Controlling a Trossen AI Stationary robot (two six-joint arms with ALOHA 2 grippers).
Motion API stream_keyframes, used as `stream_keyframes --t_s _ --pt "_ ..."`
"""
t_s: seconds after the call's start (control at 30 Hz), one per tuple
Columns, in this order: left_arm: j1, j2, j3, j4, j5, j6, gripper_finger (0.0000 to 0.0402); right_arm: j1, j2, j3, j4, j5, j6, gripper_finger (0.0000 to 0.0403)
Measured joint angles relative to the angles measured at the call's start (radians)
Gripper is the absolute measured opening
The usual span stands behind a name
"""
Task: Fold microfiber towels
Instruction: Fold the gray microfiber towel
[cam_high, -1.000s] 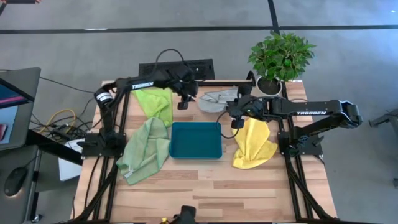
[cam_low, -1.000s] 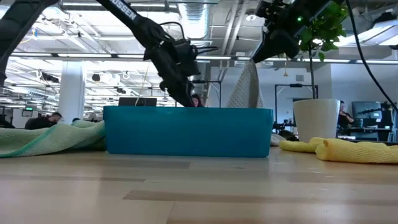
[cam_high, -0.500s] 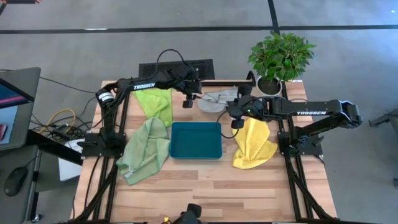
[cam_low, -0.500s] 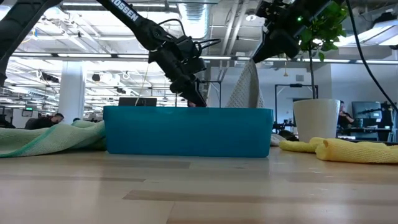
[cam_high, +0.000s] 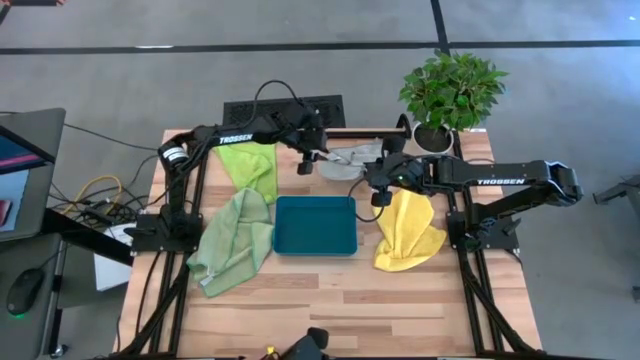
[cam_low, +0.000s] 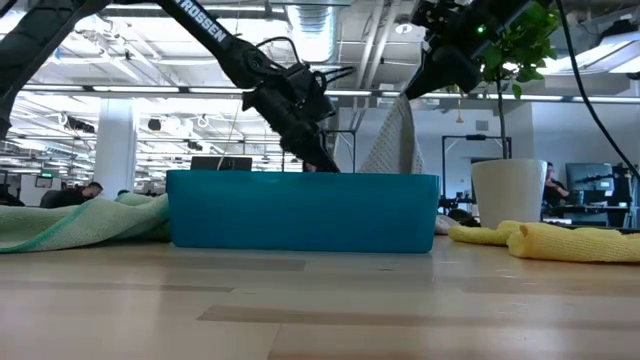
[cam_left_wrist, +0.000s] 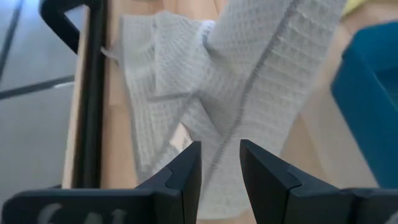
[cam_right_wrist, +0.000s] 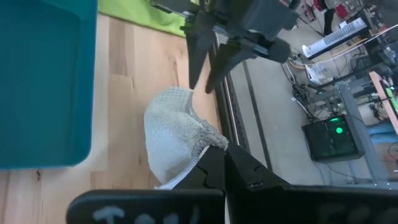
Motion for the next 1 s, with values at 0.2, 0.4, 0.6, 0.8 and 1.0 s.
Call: stream_keyframes --t_s 0.2,0.4,0.6,0.8,1.0 --pt "-0.016 -0.001 0.002 0.104 0.059 -0.033 0.0103 0.0 0.0 0.0 0.018 -0.009 -0.002 0.0012" --pt "-0.054 -0.002 0.002 0.153 0.052 -0.041 0.0103 0.0 0.0 0.0 0.023 -0.034 -0.009 0.0012" --pt "-0.101 -0.002 0.002 0.158 0.068 -0.008 0.0103 0.0 0.0 0.0 0.023 -0.034 -0.01 0.0012" --pt "-0.139 -0.002 0.002 0.16 0.068 0.0 0.0103 0.0 0.0 0.0 0.023 -0.034 -0.01 0.0012" --pt "-0.155 -0.002 0.002 0.156 0.088 0.001 0.0103 0.0 0.0 0.0 0.022 -0.034 -0.01 0.0012"
